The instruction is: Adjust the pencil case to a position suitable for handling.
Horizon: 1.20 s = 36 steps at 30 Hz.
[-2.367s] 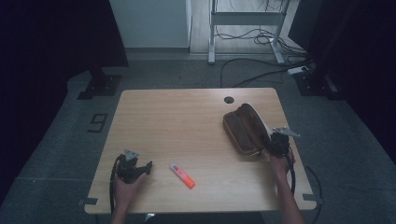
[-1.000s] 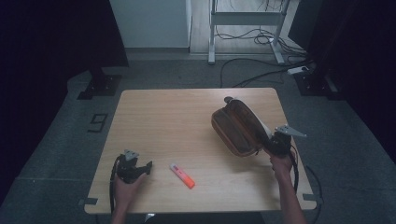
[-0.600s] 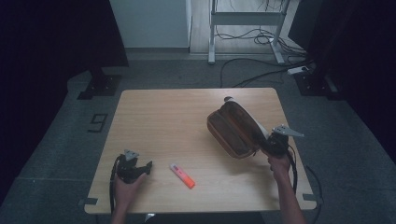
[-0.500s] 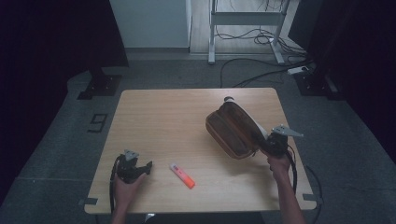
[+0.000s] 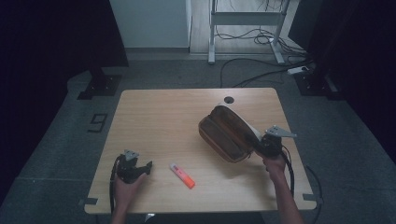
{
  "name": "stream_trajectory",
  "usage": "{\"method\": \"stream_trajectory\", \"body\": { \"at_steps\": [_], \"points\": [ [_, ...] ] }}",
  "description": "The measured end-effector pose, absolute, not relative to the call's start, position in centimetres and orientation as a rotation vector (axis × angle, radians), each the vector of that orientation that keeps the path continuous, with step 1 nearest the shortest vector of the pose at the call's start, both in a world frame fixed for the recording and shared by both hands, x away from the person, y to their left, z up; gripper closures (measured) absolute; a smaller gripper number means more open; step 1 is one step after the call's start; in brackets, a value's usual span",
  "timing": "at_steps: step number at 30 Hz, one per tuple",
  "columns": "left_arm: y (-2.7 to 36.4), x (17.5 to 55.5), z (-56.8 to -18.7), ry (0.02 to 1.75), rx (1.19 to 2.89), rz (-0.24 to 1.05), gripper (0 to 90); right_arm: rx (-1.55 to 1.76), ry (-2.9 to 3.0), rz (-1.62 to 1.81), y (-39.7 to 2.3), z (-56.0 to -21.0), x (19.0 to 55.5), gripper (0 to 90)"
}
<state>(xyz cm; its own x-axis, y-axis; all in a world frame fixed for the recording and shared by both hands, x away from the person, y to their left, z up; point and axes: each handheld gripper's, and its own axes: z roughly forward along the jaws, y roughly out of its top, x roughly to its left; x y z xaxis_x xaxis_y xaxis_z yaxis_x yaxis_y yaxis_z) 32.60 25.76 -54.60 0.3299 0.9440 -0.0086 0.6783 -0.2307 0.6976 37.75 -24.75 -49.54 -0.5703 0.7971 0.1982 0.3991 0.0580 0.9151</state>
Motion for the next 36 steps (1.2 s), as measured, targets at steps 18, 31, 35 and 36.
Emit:
{"method": "stream_trajectory", "body": {
  "at_steps": [18,31,35,36],
  "points": [
    [25.8,32.6,-54.6,1.421,1.993,0.568,22.4,1.078,2.152,1.467,-21.2,-51.2,38.0,82.4],
    [25.7,32.6,-54.6,1.421,1.994,0.568,22.4,1.084,2.238,1.365,-20.2,-52.7,38.6,78.9],
    [25.7,32.6,-54.6,1.421,1.993,0.568,22.5,1.073,2.242,1.341,-20.0,-52.8,38.6,78.8],
    [25.7,32.6,-54.6,1.421,1.993,0.567,22.5,1.069,2.241,1.338,-20.0,-52.8,38.6,78.3]
  ]
}}
